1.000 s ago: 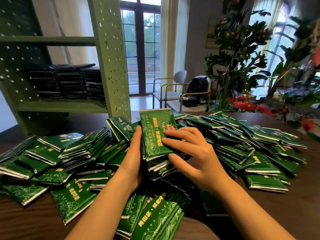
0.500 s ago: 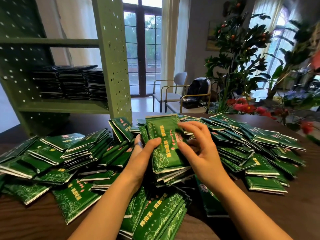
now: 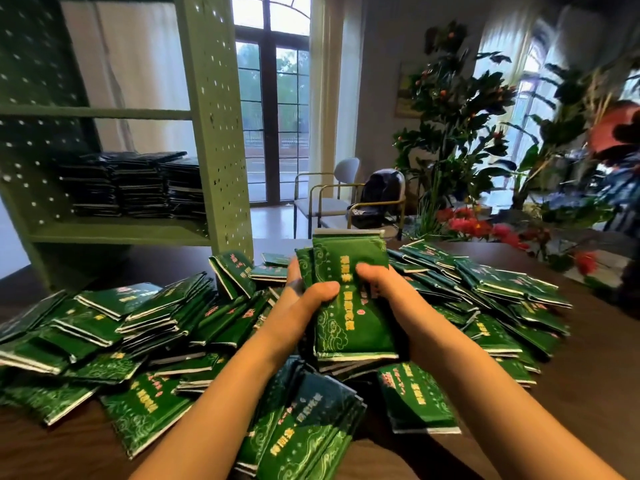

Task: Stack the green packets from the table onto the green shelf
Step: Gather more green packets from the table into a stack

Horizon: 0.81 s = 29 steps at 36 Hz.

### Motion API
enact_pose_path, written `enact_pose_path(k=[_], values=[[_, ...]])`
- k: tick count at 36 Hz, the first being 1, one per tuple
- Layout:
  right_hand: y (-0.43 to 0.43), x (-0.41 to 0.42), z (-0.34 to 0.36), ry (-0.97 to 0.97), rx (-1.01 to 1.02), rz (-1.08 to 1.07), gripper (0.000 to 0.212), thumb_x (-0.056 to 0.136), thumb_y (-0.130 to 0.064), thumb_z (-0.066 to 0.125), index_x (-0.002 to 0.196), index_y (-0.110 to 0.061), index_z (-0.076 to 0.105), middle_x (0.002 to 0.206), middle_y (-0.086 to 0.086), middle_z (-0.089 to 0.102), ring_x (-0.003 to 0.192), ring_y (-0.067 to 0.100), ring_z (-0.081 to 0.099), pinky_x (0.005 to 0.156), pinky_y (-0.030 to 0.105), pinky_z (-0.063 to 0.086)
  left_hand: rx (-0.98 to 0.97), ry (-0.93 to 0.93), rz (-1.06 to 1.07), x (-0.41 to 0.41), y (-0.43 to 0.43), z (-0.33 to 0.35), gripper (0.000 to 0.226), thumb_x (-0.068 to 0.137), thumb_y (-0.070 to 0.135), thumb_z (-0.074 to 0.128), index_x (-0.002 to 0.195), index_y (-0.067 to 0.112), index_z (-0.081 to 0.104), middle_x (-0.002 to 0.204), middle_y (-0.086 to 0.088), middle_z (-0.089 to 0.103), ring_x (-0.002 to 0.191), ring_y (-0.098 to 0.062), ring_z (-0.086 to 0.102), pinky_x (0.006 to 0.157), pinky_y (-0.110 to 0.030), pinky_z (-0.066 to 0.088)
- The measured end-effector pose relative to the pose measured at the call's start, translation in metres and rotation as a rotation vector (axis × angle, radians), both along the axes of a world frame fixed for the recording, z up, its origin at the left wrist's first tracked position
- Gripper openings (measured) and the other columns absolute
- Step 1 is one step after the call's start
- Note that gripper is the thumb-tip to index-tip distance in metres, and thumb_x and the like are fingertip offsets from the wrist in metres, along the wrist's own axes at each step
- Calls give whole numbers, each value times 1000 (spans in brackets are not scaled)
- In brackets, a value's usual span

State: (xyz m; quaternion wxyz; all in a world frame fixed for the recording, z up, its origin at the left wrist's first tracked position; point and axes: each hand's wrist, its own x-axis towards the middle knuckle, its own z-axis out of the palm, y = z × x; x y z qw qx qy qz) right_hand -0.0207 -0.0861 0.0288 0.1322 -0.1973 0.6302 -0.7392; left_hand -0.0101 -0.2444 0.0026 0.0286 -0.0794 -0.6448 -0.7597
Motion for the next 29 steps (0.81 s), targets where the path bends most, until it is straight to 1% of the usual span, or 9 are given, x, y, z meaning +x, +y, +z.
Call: enact_pose_path(k=[4,7,11,13,15,18,22,25,29], values=[[10,23,-10,9,-51,-74,68,74,-52,62,132,-18,50,118,9,67,104,26,67,87,41,56,-149,88,-104,18,10,10,108,43,46,79,137,14,38,109,-7,69,88,-13,72,69,-22,56],[23,40,-21,80,-68,-148,80,66,-57,71,132,-19,49,119,8,67,108,26,65,91,46,53,-273,110,-177,36,19,14,92,50,51,68,133,23,36,116,0,64,93,-1,69,72,-14,53],[38,58,-31,205,-46,-240,82,62,-54,66,134,-21,45,113,-2,69,103,16,67,79,29,55,-337,101,-231,51,32,16,103,50,52,67,140,22,30,116,4,62,90,5,68,69,-10,51],[47,65,-34,283,-14,-296,84,62,-54,64,139,-34,34,115,-10,68,106,6,64,81,22,53,-370,57,-237,53,37,14,111,50,49,72,146,20,25,114,2,66,91,-3,70,71,-15,54],[56,73,-38,343,-4,-339,87,62,-54,65,139,-44,24,124,-15,60,110,0,60,87,21,52,-400,9,-251,58,44,13,101,60,40,78,146,21,28,116,0,68,94,-8,71,76,-21,56],[63,83,-47,407,6,-360,85,66,-55,69,137,-52,23,139,-13,50,123,4,53,101,30,46,-373,3,-242,67,54,9,69,80,20,76,138,22,40,111,2,70,94,-9,71,76,-21,55],[70,94,-58,465,15,-437,86,67,-57,69,138,-48,21,143,-16,43,126,-2,47,96,13,42,-287,49,-175,77,68,-7,95,56,32,79,142,26,40,115,-1,70,103,-17,69,90,-37,55],[77,99,-65,507,26,-489,93,64,-71,68,140,-47,20,150,-12,36,132,2,41,103,17,40,-211,100,-125,85,83,-21,92,60,24,74,145,24,38,116,-2,70,106,-17,67,93,-38,54],[84,102,-69,544,13,-539,92,67,-68,69,141,-45,21,148,-12,37,133,5,42,102,20,42,-57,134,-121,85,103,-31,102,50,24,70,146,21,36,118,-9,68,106,-20,67,84,-30,54]])
